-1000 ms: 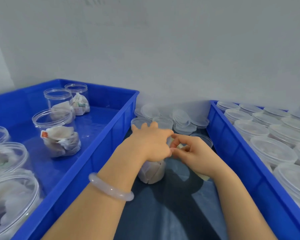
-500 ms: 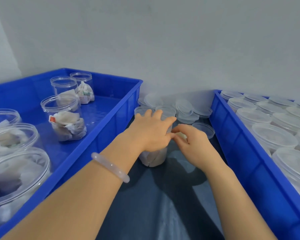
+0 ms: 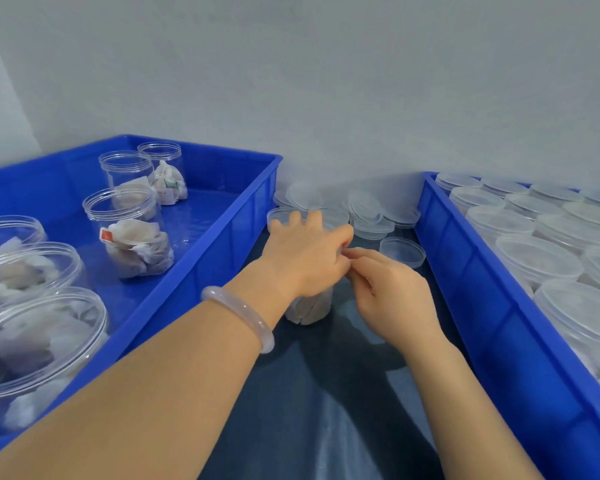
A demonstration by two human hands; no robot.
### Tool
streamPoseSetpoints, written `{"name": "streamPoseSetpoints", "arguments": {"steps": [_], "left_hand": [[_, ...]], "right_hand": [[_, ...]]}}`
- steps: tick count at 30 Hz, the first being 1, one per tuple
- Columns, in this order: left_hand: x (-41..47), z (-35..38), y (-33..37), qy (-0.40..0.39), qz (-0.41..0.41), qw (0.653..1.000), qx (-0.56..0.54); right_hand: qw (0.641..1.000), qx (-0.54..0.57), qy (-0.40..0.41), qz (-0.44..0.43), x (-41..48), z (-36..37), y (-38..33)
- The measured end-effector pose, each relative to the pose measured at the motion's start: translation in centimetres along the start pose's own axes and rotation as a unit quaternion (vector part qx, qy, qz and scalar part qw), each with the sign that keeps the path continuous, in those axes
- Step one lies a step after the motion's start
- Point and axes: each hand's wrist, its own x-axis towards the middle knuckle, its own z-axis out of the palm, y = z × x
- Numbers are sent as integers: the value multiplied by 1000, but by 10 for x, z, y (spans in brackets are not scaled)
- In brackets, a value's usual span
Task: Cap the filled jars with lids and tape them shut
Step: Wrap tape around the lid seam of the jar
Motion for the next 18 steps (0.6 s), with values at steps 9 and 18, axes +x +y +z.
{"name": "streamPoseSetpoints", "arguments": {"steps": [9,18], "left_hand": [[17,-5,-10,-27,-12,1000,2],[15,-8,-2,4,-44,995,-87]], "right_hand": [[993,-24,-86,71,5,23,37],[980,-132,-141,38,0,68,54]]}}
